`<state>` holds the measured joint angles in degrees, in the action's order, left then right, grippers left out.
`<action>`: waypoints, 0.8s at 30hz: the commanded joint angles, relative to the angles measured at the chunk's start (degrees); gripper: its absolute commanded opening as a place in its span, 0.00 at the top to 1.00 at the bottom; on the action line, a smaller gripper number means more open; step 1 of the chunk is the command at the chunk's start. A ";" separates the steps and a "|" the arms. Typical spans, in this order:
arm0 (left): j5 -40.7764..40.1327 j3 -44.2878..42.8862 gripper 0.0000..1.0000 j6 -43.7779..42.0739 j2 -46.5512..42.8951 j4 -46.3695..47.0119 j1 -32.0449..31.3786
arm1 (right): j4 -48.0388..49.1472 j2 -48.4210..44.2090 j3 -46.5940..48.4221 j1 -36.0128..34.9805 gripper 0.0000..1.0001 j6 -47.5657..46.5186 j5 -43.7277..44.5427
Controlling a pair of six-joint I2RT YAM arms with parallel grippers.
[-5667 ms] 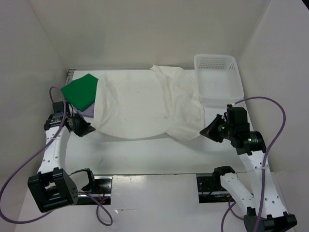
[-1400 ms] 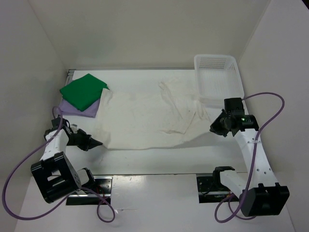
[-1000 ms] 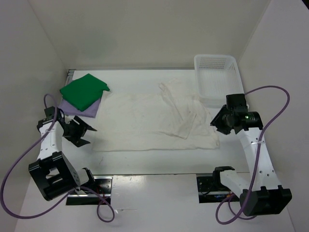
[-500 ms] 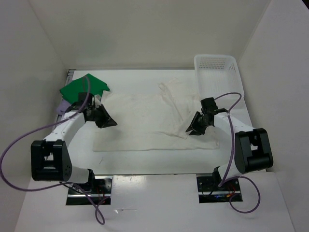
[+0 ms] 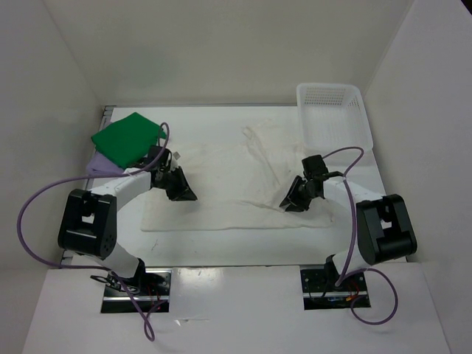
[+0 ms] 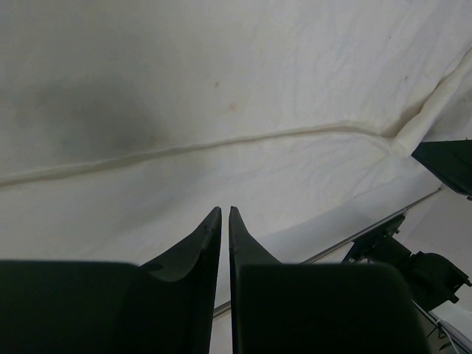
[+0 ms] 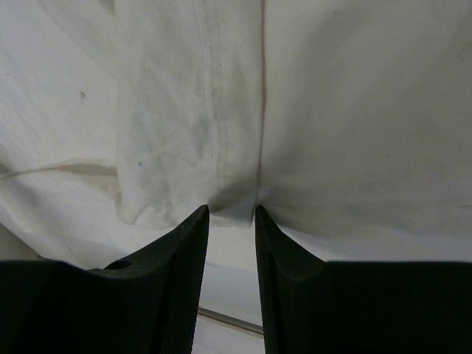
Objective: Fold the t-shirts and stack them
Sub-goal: Fold the flattened tshirt in 1/3 of the way
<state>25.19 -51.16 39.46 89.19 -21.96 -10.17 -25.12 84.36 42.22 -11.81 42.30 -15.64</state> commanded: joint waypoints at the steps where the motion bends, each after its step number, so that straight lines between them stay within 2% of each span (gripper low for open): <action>1: -0.23 0.88 0.86 0.44 0.64 1.65 0.77 | 2.01 -0.60 -0.91 -1.89 0.63 1.11 0.70; 7: -0.23 2.73 0.86 0.44 0.64 2.18 2.00 | 1.83 -0.60 -1.52 -2.42 0.62 1.73 0.61; 11: -0.23 3.78 0.86 0.44 0.64 2.71 3.06 | 2.89 0.02 -0.39 -2.42 0.67 2.25 -0.18; 15: -0.23 4.92 0.86 0.44 0.64 2.71 4.72 | 2.89 2.12 3.47 -2.42 0.86 2.26 -0.18; 18: 0.30 4.93 0.86 0.44 0.03 2.71 5.25 | 2.28 3.70 7.51 -2.42 0.94 2.26 -1.49; 24: 2.06 3.61 0.86 0.44 -1.21 2.71 5.78 | 2.27 10.36 18.94 -3.66 1.00 4.62 -3.52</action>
<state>25.52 -46.50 39.46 89.17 -20.43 -4.60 -25.06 91.22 54.46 -14.20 45.41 -17.30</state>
